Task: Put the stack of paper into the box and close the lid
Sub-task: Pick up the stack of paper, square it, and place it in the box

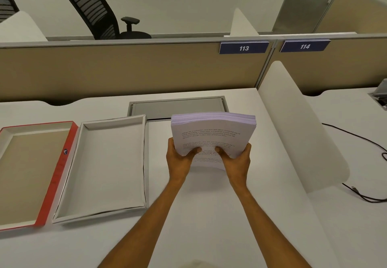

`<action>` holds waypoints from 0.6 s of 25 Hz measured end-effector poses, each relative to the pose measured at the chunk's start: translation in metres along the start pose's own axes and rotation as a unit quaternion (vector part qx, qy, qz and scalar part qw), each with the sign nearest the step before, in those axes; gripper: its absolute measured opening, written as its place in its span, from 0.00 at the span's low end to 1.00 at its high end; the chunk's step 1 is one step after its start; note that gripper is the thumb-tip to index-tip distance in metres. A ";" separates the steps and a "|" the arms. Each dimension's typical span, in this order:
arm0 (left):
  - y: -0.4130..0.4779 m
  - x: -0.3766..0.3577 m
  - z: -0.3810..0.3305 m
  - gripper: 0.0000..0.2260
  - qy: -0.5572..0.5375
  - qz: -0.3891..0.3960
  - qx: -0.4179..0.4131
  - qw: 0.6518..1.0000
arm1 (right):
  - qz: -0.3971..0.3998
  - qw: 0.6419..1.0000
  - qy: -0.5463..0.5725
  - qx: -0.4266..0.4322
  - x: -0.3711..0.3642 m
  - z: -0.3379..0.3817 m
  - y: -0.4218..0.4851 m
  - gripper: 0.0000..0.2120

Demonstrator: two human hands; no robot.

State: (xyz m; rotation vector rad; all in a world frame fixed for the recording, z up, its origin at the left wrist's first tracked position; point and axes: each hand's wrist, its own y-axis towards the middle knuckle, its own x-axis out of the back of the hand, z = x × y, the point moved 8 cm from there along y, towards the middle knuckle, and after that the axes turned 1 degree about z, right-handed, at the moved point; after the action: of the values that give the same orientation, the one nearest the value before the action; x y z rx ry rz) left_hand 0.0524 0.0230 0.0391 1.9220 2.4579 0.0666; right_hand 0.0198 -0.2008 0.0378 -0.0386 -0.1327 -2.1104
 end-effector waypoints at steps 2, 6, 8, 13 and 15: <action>0.001 0.001 0.001 0.29 0.001 0.005 0.003 1.000 | 0.006 1.000 -0.005 0.000 0.001 0.000 0.000 0.36; 0.003 0.001 0.003 0.30 0.012 0.011 0.005 1.000 | 0.011 1.000 -0.010 0.000 0.002 0.002 -0.001 0.36; 0.003 0.001 0.002 0.31 0.014 0.012 0.003 1.000 | 0.005 1.000 -0.010 0.000 0.002 0.002 -0.002 0.36; -0.001 -0.002 0.003 0.30 0.015 -0.011 0.007 1.000 | -0.024 1.000 -0.006 -0.003 -0.004 -0.001 -0.006 0.39; -0.003 -0.003 0.003 0.30 0.023 -0.026 0.013 0.999 | -0.039 0.999 -0.006 -0.004 -0.004 -0.002 -0.007 0.38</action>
State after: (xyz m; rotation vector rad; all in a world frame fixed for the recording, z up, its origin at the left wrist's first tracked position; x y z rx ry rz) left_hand 0.0507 0.0197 0.0359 1.8870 2.5480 0.0807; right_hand 0.0164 -0.1937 0.0347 -0.0513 -0.1346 -2.1883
